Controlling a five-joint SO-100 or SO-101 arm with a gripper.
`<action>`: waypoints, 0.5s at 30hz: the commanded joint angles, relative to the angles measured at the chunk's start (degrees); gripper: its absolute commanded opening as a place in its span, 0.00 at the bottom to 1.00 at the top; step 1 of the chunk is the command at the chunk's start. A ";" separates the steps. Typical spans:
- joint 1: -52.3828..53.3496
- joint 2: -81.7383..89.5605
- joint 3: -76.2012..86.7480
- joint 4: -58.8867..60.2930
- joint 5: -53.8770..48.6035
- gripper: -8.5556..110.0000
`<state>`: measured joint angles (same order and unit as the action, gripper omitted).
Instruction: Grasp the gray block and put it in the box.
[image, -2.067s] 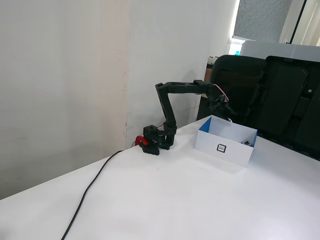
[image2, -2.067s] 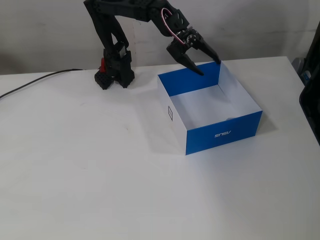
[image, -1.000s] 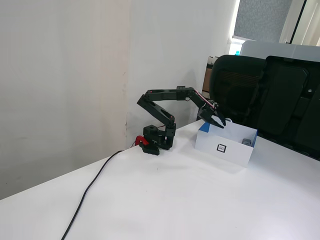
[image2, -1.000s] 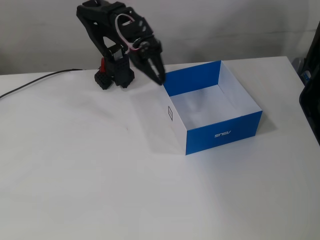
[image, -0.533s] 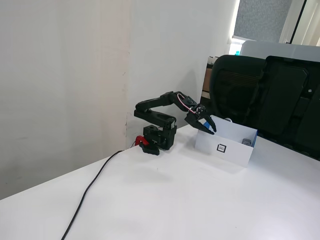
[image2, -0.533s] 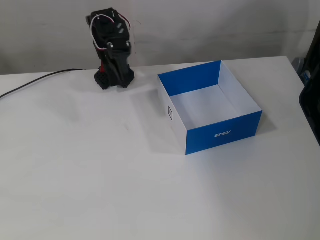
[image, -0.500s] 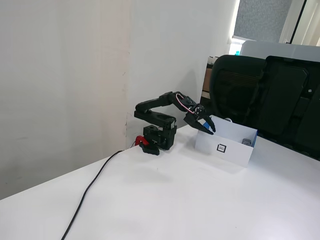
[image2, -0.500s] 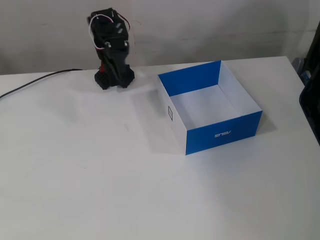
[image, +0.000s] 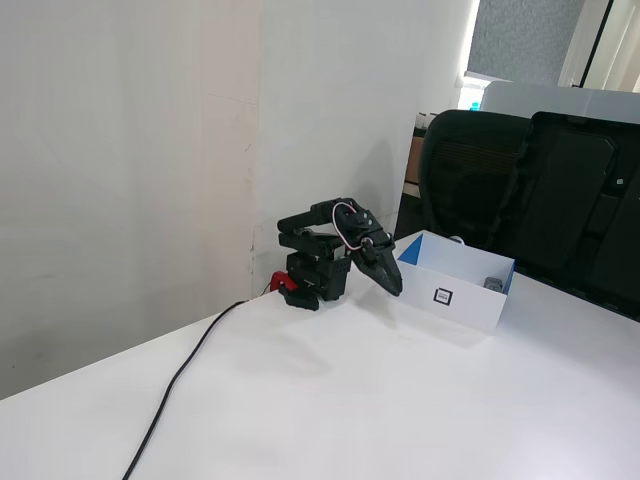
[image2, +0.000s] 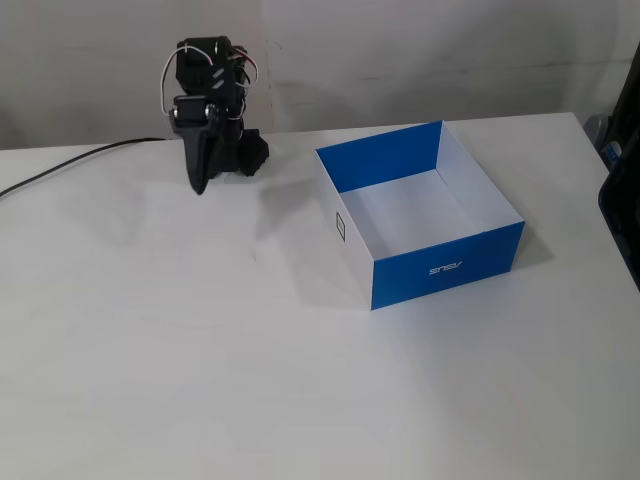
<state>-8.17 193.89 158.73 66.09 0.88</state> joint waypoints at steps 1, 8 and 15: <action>-2.46 0.44 1.41 -0.09 0.70 0.07; -2.72 0.53 9.32 -3.87 0.79 0.07; -2.81 0.53 15.12 -7.12 0.79 0.07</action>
<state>-10.55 193.80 173.23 61.35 1.32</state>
